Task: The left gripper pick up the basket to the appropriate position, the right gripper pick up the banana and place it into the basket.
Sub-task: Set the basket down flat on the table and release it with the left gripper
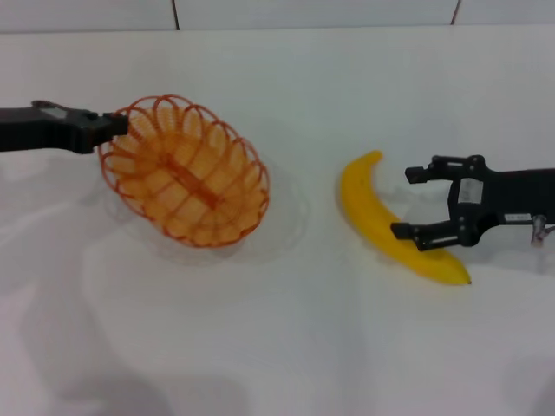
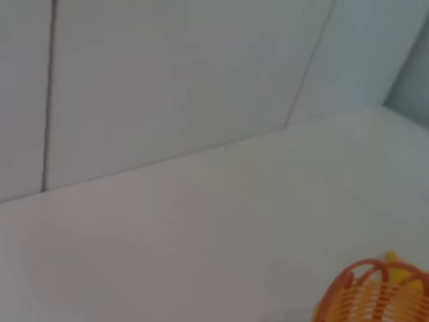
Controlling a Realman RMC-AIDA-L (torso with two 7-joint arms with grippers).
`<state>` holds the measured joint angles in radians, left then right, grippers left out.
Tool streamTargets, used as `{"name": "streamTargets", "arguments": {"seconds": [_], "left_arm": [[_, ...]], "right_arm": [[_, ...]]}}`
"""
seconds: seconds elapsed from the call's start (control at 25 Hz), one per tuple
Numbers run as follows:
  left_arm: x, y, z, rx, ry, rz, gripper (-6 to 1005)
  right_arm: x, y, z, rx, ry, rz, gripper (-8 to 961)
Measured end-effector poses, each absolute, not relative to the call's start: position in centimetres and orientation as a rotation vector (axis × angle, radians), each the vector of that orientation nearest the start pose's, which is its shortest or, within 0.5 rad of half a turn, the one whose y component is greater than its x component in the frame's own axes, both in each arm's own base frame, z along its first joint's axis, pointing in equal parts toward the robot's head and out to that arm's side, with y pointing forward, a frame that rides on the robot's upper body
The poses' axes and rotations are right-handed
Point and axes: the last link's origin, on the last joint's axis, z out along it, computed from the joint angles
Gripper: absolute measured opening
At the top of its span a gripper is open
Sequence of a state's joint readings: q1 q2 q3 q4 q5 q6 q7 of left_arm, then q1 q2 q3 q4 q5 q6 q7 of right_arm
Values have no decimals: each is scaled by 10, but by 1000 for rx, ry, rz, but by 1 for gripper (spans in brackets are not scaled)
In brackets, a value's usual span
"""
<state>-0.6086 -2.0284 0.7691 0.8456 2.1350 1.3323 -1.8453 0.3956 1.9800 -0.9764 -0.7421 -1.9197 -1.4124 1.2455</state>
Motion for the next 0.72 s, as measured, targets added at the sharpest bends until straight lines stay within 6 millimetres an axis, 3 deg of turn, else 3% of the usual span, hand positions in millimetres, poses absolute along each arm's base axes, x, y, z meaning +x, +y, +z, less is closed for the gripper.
{"name": "streamTargets", "arguments": {"seconds": [0.4,0.72], "left_arm": [[-263,404,13,-2390,-1027,-504,47],[-275,406,3,-2283,-1116,-565,47]], "right_arm": [[305,317,13,-2799,388,278,881],[305,316,10,-2826,393,239,880]]}}
